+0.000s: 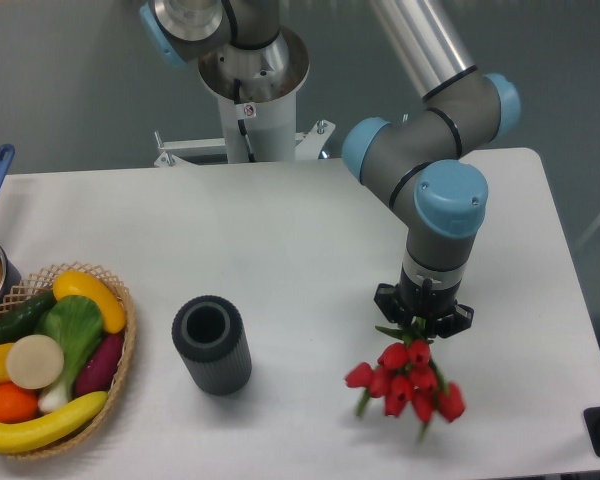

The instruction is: Place the flowers on the table

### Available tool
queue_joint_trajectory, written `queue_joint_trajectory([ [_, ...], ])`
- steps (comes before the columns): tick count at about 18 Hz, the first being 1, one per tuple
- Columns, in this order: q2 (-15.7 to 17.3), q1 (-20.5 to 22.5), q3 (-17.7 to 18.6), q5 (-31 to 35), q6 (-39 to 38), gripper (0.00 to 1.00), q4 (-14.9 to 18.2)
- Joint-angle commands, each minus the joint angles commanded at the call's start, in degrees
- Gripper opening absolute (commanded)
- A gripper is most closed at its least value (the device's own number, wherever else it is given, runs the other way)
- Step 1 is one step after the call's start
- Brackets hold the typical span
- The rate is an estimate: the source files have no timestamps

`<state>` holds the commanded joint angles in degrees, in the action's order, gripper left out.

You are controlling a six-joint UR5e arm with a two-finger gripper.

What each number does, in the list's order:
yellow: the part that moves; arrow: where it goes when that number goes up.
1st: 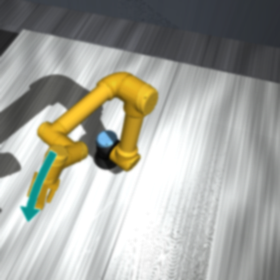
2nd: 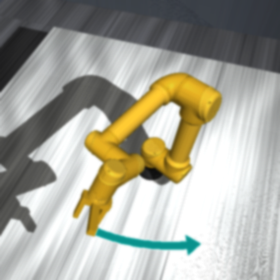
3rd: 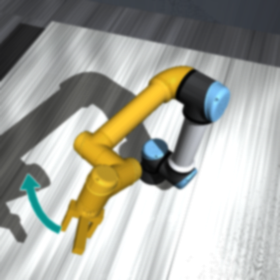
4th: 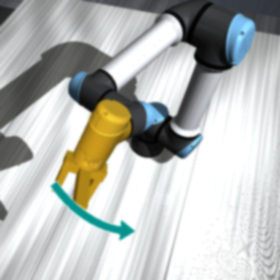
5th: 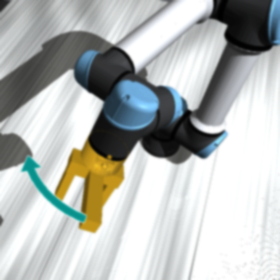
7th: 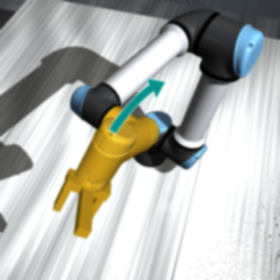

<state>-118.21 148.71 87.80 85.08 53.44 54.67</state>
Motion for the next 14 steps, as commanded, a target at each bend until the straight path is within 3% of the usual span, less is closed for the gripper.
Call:
queue_joint_trajectory([
  [5, 0.6, 2.5, 0.4, 1.2, 0.5, 1.0, -0.3],
  [8, 3.3, 6.8, 0.8, 0.9, 1.0, 1.0, -0.9],
  [14, 3.8, 11.4, 0.8, 0.9, 10.5, 1.0, -3.0],
])
